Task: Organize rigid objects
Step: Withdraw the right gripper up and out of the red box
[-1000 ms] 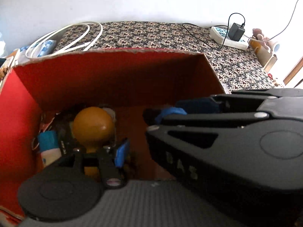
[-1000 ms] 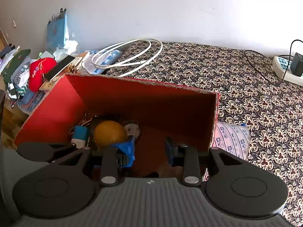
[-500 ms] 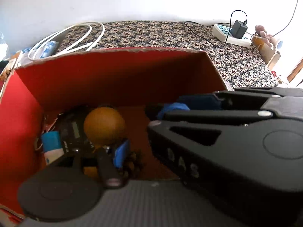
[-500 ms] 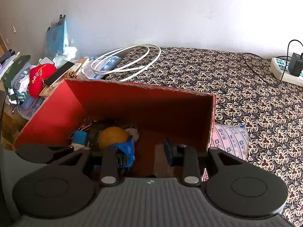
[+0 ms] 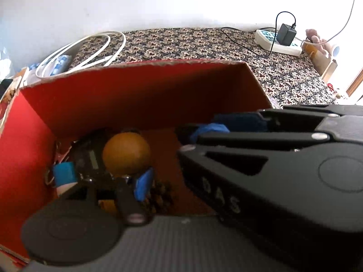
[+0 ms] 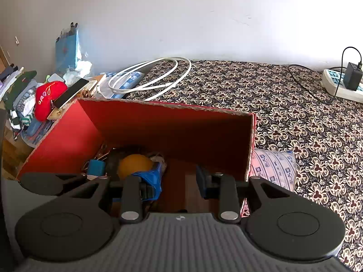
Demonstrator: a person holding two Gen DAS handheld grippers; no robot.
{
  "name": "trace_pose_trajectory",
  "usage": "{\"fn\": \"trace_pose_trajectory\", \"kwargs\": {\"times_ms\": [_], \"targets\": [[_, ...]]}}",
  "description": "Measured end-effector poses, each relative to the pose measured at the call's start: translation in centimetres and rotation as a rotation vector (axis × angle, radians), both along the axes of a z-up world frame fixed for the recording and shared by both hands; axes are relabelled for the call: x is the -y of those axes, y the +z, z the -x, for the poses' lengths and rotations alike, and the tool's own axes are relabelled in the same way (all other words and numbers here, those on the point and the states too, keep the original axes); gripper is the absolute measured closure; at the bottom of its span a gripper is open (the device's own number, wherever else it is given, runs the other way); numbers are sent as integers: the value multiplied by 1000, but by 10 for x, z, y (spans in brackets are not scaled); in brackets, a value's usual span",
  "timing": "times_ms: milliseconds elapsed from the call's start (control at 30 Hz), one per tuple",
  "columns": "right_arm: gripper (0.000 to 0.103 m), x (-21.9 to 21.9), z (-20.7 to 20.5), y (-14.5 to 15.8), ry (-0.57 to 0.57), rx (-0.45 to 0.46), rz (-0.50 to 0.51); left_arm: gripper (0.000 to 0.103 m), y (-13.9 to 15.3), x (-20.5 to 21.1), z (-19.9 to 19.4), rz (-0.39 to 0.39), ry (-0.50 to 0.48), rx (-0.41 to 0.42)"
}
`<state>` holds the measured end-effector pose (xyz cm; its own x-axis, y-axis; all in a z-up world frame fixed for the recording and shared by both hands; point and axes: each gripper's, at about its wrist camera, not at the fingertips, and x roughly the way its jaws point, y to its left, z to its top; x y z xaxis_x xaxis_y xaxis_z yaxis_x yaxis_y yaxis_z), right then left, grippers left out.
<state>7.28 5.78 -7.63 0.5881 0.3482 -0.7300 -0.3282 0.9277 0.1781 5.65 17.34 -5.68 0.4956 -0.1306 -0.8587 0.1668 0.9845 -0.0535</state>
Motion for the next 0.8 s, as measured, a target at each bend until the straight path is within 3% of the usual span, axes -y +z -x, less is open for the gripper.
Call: {"fn": "trace_pose_trajectory", "kwargs": {"times_ms": [200, 467, 800], "targets": [[88, 9, 6, 3, -47, -5, -40, 42, 2, 1, 2, -11, 10, 9], [88, 21, 25, 15, -110, -5, -128, 42, 16, -4, 18, -100, 44, 45], [85, 25, 57, 32, -195, 19, -116, 39, 38, -12, 47, -174, 71, 77]]}}
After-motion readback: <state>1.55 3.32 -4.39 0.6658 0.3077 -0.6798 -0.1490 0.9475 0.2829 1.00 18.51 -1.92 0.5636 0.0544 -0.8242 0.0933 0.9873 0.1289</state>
